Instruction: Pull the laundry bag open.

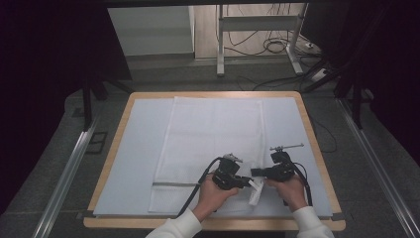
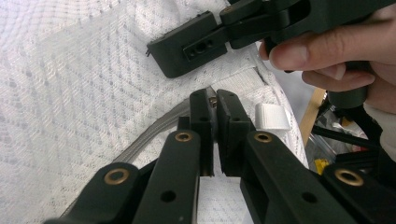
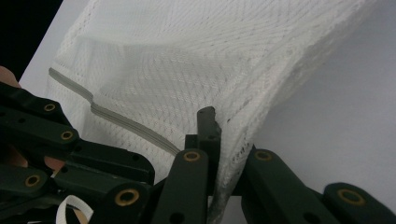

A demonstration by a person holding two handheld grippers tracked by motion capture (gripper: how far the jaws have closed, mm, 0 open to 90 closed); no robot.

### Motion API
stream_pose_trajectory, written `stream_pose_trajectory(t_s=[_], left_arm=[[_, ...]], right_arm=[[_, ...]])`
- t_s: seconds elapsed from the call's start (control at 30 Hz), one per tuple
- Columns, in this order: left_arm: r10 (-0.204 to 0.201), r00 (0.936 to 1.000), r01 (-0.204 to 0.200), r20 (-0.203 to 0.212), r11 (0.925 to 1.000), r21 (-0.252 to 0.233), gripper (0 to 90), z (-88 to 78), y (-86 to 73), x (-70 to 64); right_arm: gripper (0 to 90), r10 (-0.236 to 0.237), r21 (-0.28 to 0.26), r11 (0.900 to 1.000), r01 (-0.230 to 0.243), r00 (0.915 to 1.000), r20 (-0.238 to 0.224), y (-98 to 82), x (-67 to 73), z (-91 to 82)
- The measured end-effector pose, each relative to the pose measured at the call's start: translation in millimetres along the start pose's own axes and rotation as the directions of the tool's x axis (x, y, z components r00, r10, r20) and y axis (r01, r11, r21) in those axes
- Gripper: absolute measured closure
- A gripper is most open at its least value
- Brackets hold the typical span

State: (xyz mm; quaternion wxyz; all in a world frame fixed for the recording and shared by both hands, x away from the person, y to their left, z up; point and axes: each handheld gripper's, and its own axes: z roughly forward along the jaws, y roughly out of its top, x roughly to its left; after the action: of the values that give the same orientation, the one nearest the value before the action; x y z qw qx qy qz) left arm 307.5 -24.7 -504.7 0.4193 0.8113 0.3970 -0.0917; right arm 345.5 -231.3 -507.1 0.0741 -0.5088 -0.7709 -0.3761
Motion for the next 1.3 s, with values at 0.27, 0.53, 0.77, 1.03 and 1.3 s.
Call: stream_pose_trajectory(t_s=[0.27,0.53,0.77,1.03,1.3], left_arm=[[-0.004,1.0000,0.004,0.006,1.0000,0.001,86.5,1.5,-1.2,0.7],[-0.006,0.9999,0.006,0.008,1.0000,0.006,86.6,1.3,-2.0,3.1],[-0.025,0.9995,0.024,0.018,0.9997,0.006,86.6,2.8,-3.9,7.4],[-0.028,0.9993,0.028,0.025,0.9996,0.004,86.5,3.1,-5.6,10.3],[-0.042,0.9990,0.042,0.012,0.9990,0.013,86.6,4.0,-9.5,16.1]], right_arm=[[88.1,-0.002,-0.003,1.000,0.002,1.0000,-0.009,-0.9,-1.6,-2.3],[88.2,0.000,-0.005,1.000,0.000,0.9999,-0.015,-1.8,-2.3,-3.3],[88.2,-0.008,-0.003,1.000,0.008,0.9997,-0.021,-2.6,-2.6,-3.8],[88.2,-0.020,0.000,1.000,0.020,0.9994,-0.027,-2.6,-2.8,-4.8],[88.3,-0.010,-0.013,1.000,0.009,0.9994,-0.033,-2.6,-6.8,-9.1]])
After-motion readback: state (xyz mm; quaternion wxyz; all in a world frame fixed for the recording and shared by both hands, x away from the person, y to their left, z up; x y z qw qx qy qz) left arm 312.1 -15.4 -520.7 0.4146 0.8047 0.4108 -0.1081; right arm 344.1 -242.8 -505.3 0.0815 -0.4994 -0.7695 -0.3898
